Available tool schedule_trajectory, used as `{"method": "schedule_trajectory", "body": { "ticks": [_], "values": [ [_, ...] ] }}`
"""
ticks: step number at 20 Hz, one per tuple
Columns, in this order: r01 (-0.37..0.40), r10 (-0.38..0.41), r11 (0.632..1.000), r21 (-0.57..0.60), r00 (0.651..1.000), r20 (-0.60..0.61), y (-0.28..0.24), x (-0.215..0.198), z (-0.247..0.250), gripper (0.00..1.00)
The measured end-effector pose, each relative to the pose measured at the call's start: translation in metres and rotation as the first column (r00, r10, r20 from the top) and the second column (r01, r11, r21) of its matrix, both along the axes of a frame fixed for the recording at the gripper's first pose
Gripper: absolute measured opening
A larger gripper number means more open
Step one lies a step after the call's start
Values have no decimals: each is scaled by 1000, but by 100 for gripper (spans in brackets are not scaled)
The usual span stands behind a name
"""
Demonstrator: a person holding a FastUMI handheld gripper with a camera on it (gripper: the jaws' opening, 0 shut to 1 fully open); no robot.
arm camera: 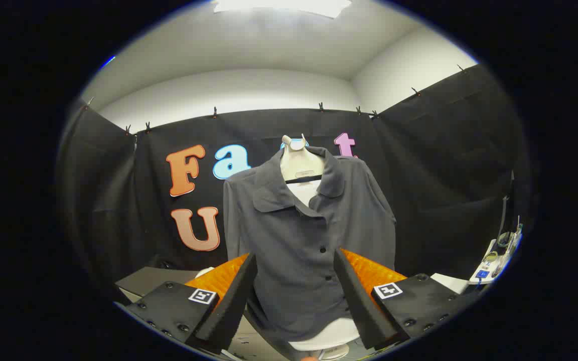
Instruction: Iron the clothes twice with a garment steamer, once on the left side and once on the right side.
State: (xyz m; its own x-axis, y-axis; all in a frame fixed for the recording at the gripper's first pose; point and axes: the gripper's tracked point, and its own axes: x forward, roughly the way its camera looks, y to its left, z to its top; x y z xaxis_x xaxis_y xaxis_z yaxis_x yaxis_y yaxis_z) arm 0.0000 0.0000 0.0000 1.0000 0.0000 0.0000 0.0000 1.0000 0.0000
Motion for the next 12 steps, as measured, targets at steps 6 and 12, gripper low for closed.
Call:
{"method": "schedule_trajectory", "body": {
  "ticks": [6, 12],
  "values": [
    [-63, 66, 998, 29, 993, -93, 23, 0, -32, 98],
    [-54, 47, 996, -73, 994, -96, 32, 8, -40, 98]
  ]
}}
